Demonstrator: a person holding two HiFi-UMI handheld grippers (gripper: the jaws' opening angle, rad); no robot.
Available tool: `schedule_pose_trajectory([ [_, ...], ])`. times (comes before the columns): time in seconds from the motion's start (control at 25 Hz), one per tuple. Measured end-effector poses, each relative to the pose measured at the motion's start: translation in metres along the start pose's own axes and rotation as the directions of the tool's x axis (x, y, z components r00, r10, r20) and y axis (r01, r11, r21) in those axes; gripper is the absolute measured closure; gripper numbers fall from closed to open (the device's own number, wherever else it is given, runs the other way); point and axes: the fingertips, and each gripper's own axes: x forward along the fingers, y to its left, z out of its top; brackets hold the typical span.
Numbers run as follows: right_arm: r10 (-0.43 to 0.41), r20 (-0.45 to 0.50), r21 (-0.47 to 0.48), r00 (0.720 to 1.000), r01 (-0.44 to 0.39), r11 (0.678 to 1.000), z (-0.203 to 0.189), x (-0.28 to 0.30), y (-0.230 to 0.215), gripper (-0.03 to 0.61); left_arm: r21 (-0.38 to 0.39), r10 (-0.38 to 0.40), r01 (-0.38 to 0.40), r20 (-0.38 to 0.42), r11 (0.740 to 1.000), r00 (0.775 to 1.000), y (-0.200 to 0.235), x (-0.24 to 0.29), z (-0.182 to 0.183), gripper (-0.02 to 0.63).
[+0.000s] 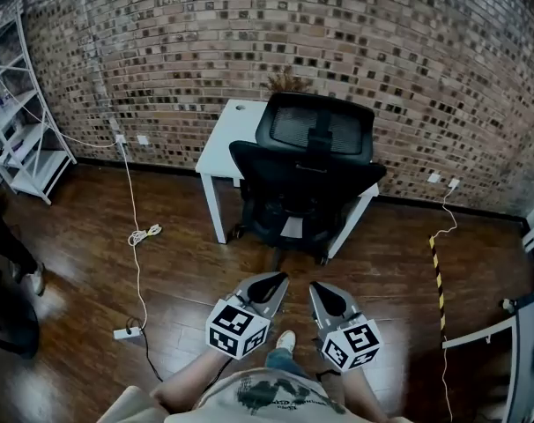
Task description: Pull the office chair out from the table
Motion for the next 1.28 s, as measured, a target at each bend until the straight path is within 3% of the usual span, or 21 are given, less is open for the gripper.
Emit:
schedule_pose_trajectory([
  [0.32, 0.057, 0.065, -0.057, 0.996, -0.053, 0.997, 0.053, 0.058, -0.071, 0.580, 0.126, -0.026, 0.014, 0.093, 0.992, 0.995, 0.058, 0.095, 0.103, 0.563],
  [0.64, 0.084, 0.101, -0.121, 0.991, -0.072, 0.990, 0.088, 0.076, -0.115, 0.580, 0.227, -0.086, 0.063, 0.096, 0.972, 0.992, 0.103, 0.173, 0.183, 0.465],
  [0.8, 0.087, 0.086, -0.133, 0.992, -0.075, 0.988, 0.086, 0.088, -0.115, 0.580, 0.266, -0.142, 0.119, 0.068, 0.956, 0.988, 0.126, 0.198, 0.206, 0.386],
  [0.96, 0.076, 0.073, -0.125, 0.994, -0.066, 0.990, 0.083, 0.102, -0.116, 0.580, 0.307, -0.209, 0.193, 0.020, 0.932, 0.978, 0.140, 0.220, 0.217, 0.374],
  [1.28, 0.015, 0.073, -0.118, 0.997, -0.006, 0.993, 0.091, 0.139, -0.119, 0.580, 0.320, -0.381, 0.376, -0.050, 0.869, 0.923, 0.137, 0.253, 0.235, 0.368],
])
